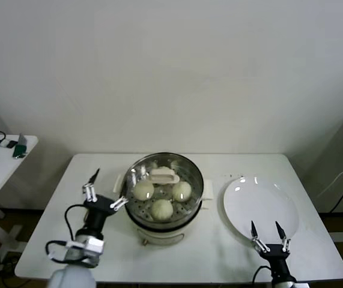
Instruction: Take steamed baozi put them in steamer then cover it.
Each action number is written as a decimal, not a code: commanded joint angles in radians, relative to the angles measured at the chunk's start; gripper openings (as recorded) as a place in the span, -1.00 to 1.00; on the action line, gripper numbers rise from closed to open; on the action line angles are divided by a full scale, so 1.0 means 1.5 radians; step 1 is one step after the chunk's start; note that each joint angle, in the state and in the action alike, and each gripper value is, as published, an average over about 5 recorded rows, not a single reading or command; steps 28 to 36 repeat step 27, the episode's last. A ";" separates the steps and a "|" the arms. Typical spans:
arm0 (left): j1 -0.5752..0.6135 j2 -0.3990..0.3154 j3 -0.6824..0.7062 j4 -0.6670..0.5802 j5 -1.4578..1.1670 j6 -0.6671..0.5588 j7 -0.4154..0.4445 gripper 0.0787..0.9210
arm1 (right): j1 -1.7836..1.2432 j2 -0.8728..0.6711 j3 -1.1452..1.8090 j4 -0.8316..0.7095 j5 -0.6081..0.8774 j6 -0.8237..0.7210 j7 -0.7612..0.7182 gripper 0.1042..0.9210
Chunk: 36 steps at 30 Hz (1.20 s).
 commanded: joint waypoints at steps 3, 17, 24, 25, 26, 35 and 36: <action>0.071 0.028 -0.150 0.208 -0.439 -0.257 0.018 0.77 | 0.003 0.001 -0.001 0.002 -0.005 -0.004 0.005 0.76; 0.074 0.009 -0.109 0.238 -0.423 -0.262 0.040 0.77 | 0.002 0.005 -0.001 -0.002 -0.005 -0.005 0.002 0.76; 0.082 0.008 -0.104 0.233 -0.423 -0.264 0.045 0.77 | 0.003 0.003 -0.001 -0.002 -0.004 -0.005 0.001 0.76; 0.082 0.008 -0.104 0.232 -0.424 -0.264 0.046 0.77 | 0.003 0.003 -0.001 -0.002 -0.004 -0.005 0.001 0.76; 0.082 0.008 -0.104 0.231 -0.424 -0.264 0.046 0.77 | 0.004 0.003 -0.001 -0.002 -0.004 -0.005 0.001 0.76; 0.082 0.008 -0.105 0.231 -0.424 -0.264 0.046 0.77 | 0.004 0.003 -0.001 -0.002 -0.004 -0.005 0.001 0.76; 0.082 0.008 -0.105 0.231 -0.424 -0.264 0.046 0.77 | 0.004 0.003 -0.001 -0.002 -0.004 -0.005 0.001 0.76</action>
